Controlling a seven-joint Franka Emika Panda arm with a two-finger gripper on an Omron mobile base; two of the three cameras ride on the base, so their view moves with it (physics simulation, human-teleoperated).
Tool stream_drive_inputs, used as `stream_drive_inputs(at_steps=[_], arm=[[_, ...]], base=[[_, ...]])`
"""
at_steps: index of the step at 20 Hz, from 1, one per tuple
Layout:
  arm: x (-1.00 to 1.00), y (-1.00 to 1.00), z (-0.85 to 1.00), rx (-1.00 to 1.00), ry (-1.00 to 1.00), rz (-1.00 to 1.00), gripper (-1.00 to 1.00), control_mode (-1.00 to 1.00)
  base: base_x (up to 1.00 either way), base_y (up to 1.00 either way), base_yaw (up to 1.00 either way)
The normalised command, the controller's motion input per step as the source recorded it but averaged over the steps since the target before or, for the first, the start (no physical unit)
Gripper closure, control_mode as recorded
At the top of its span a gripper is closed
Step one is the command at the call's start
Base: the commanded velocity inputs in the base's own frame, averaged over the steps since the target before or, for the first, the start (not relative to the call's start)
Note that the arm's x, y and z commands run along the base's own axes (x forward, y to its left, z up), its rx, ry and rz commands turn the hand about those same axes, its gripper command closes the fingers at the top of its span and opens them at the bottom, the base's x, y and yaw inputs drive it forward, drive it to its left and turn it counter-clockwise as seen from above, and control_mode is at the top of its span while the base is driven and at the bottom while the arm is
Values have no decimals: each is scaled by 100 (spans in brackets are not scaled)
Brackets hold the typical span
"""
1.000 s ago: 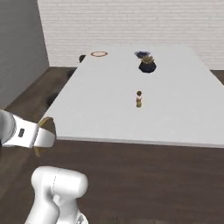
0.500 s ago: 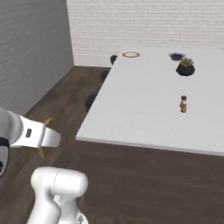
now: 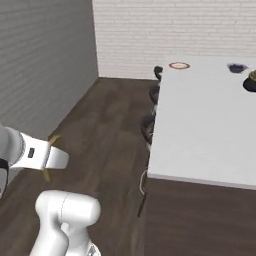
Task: Start the toaster. Once the lever pops up, take the bread to the plate on the dining counter.
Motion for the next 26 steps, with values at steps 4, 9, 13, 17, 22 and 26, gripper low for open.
stream_drive_inputs(at_steps=[4,9,13,17,22,26], arm=[[0,0,0,0,0,0,100,100],[0,0,0,0,0,0,100,100],[0,0,0,0,0,0,100,100],[0,0,0,0,0,0,100,100],[0,0,0,0,0,0,100,100],[0,0,0,0,0,0,100,100]], base=[[86,100,0],[100,99,0],[100,63,0],[100,22,0],[100,9,0],[100,3,0]])
